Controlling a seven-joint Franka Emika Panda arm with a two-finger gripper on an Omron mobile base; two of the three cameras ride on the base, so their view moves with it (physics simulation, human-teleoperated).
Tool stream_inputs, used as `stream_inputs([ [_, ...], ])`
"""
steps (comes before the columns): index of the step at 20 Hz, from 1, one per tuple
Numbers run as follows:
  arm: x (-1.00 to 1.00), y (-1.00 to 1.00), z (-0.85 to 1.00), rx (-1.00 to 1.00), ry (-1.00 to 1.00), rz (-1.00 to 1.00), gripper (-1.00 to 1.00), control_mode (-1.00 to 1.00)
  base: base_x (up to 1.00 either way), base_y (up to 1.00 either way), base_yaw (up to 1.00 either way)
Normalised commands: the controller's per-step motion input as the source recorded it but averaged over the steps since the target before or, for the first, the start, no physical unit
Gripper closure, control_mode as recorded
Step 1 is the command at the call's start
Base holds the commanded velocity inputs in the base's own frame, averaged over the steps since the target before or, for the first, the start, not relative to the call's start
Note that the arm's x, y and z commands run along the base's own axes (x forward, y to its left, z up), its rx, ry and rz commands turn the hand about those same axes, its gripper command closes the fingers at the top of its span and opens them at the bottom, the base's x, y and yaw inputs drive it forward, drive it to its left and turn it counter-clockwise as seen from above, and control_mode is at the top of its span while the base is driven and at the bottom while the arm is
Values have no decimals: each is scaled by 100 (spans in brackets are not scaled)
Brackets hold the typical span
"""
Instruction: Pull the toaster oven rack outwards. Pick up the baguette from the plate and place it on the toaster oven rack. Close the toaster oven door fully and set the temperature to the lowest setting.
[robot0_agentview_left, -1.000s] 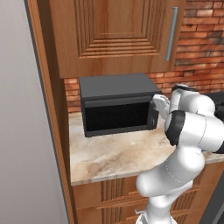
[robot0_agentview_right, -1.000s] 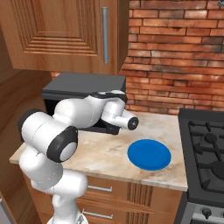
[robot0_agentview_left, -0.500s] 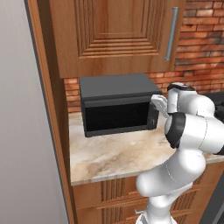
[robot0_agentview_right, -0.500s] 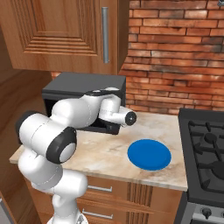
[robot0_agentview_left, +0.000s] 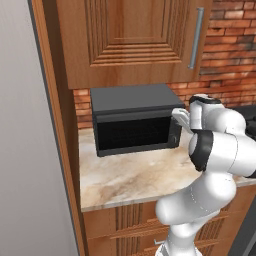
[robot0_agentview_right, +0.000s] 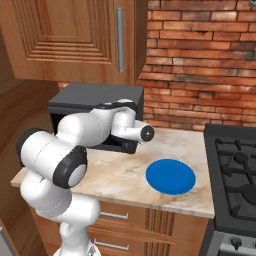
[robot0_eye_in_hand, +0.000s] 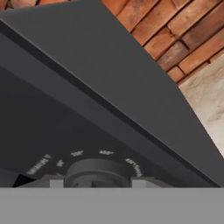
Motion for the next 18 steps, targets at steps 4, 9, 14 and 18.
stream_inputs([
  [4, 22, 18, -8, -66, -43, 0, 100, -100, 0, 0, 0],
  [9, 18, 13, -15, -53, -50, 2, 100, -100, 0, 0, 0],
  [14, 2, 33, -55, -40, -76, 1, 100, -100, 0, 0, 0],
  [18, 0, 45, -93, -46, -87, 6, 100, -100, 0, 0, 0],
])
